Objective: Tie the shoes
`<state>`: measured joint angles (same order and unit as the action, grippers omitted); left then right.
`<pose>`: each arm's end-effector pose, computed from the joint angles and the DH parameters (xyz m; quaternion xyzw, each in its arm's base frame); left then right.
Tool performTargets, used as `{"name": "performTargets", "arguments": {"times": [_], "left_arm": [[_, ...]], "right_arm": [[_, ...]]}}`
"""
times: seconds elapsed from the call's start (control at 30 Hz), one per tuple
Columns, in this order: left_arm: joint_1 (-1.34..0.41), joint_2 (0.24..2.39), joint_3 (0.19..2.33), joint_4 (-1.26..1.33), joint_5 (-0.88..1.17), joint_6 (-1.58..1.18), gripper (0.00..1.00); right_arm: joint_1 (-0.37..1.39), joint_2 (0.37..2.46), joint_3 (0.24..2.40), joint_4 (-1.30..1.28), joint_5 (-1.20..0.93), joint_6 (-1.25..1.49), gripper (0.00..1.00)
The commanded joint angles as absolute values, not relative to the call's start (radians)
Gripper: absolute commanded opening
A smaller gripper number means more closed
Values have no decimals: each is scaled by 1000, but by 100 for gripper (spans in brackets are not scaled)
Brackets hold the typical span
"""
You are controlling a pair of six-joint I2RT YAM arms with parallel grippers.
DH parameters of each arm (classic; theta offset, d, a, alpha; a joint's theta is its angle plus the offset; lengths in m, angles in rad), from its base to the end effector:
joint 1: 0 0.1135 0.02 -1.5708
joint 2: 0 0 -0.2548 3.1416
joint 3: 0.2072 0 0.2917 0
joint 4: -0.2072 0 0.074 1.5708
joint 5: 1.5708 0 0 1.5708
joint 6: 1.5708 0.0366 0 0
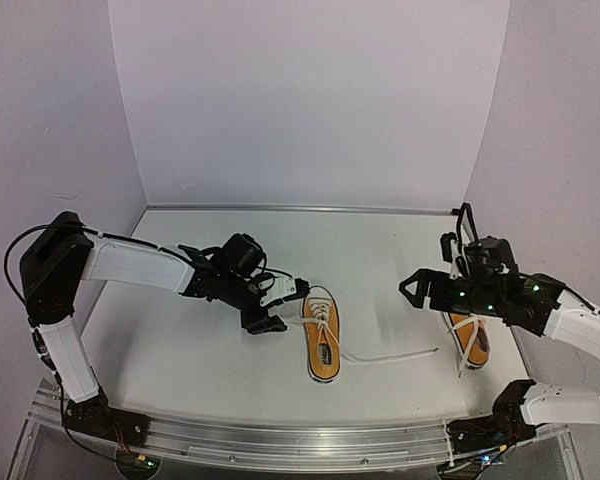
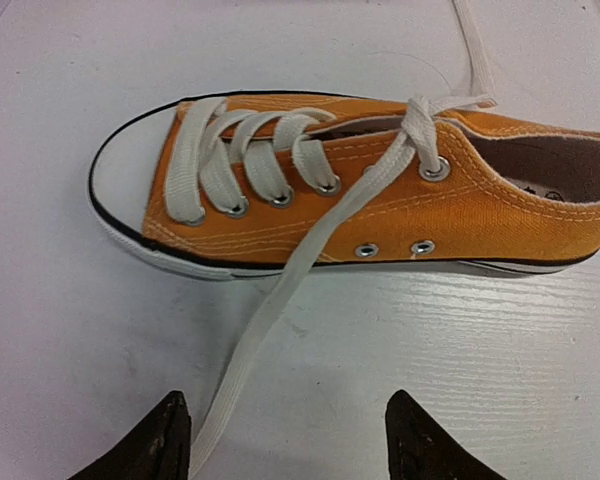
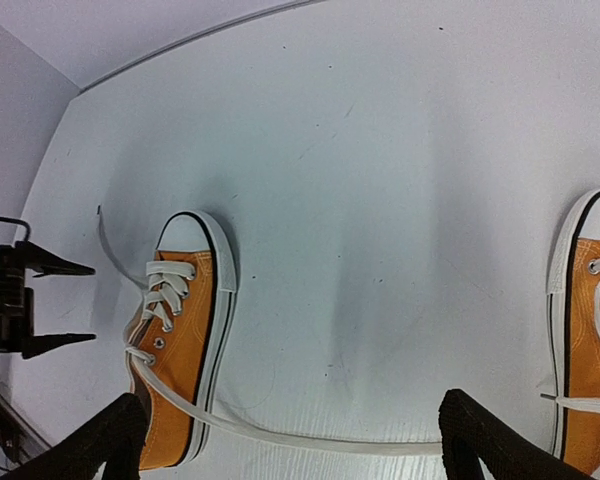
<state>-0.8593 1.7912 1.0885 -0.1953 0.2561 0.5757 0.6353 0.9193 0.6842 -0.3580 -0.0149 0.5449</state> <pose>0.2545 -0.3094 0.1379 0.6473 0.6777 -0.1656 0.3071 0.1999 0.1481 0.2462 -0.0434 0.8818 0.2668 0.3865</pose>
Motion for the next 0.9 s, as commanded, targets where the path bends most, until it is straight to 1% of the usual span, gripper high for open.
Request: {"name": "performTargets", "arguments": {"times": [0.0, 0.2, 0.3, 0.33, 0.53, 0.7, 0.87], "left_arm": [[-860, 1860, 1190, -243, 309, 733, 60], [-862, 1940, 1264, -281, 317, 790, 44], [-862, 1973, 1292, -288, 311, 804, 35], [-862, 1982, 1302, -295, 314, 807, 33], [-862, 2018, 1331, -312, 319, 815, 31], [-864, 2042, 1343, -311, 317, 809, 25], [-870, 2042, 1339, -284, 321, 790, 26]], "right_arm": [[634, 865, 677, -331, -57, 538, 98], [634, 846, 658, -331, -61, 561, 98], [634, 847, 657, -331, -61, 565, 98], [634, 846, 656, -331, -60, 566, 98], [634, 845, 650, -333, -56, 571, 98], [634, 845, 640, -333, -56, 579, 98], [634, 846, 632, -333, -54, 583, 98]]}}
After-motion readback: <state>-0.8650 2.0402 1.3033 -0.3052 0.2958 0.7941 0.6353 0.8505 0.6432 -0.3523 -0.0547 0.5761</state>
